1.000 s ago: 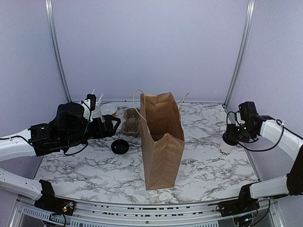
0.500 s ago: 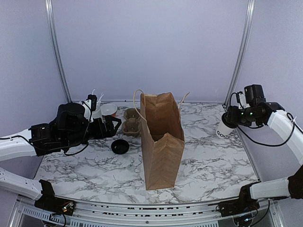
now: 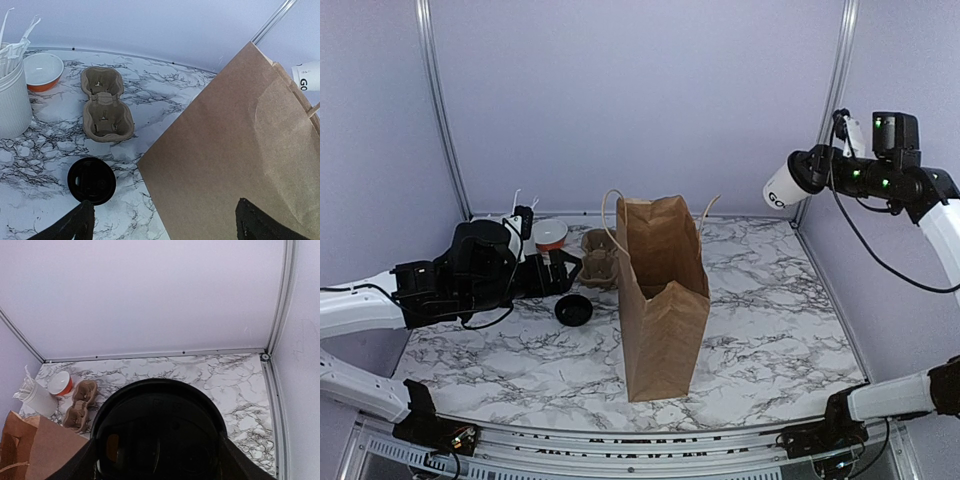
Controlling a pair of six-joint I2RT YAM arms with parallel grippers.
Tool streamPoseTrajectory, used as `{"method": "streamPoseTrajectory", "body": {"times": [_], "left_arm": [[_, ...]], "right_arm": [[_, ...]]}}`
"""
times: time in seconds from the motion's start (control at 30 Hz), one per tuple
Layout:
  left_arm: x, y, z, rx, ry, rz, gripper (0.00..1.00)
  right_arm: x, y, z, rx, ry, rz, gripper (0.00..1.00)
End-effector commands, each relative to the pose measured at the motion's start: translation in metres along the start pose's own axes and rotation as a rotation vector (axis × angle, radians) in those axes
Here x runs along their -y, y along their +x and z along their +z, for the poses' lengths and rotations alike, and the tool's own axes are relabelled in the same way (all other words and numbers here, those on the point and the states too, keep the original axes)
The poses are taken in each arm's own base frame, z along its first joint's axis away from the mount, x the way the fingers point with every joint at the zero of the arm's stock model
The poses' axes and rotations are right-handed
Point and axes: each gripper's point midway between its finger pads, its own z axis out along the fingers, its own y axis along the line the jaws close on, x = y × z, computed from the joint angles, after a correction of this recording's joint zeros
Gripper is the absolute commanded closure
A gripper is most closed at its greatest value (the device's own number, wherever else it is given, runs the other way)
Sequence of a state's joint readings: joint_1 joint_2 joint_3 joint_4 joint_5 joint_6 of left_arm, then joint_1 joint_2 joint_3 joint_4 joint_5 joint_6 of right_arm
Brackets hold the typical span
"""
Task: Pack the takeout coffee
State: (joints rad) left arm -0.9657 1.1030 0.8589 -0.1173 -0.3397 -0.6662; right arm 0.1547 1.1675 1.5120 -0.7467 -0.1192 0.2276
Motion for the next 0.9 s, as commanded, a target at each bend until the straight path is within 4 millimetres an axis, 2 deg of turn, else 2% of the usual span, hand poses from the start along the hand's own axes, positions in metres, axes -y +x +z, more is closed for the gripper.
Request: {"method": "streamPoseTrajectory", "body": {"times": [0.0,0.17,0.23,0.43,0.6,0.7,0.87], "left_arm": [[0.000,0.003,0.006,-0.017,0.000,-0.008,0.01],[-0.001,0.008,0.010,-0.034,-0.002,-0.009,0.01],[-0.002,0.010,0.011,-0.037,-0.004,-0.011,0.01],[-0.006,0.016,0.011,-0.045,-0.011,-0.018,0.01],[-0.008,0.016,0.011,-0.044,-0.013,-0.018,0.01],[-0.009,0.017,0.010,-0.045,-0.013,-0.018,0.01],[-0.010,0.019,0.011,-0.051,-0.010,-0.019,0.01]], "right_arm": [[-0.051,-0.032,-0.010,0.059,-0.190,-0.036,0.37],[-0.101,-0.047,-0.009,0.073,-0.279,-0.092,0.36],[-0.121,-0.058,-0.016,0.097,-0.307,-0.113,0.36],[-0.169,-0.062,-0.021,0.103,-0.361,-0.173,0.36],[-0.202,-0.053,-0.024,0.077,-0.391,-0.215,0.36],[-0.223,-0.037,-0.024,0.040,-0.407,-0.239,0.36],[-0.245,-0.005,-0.028,-0.028,-0.398,-0.254,0.36]]}}
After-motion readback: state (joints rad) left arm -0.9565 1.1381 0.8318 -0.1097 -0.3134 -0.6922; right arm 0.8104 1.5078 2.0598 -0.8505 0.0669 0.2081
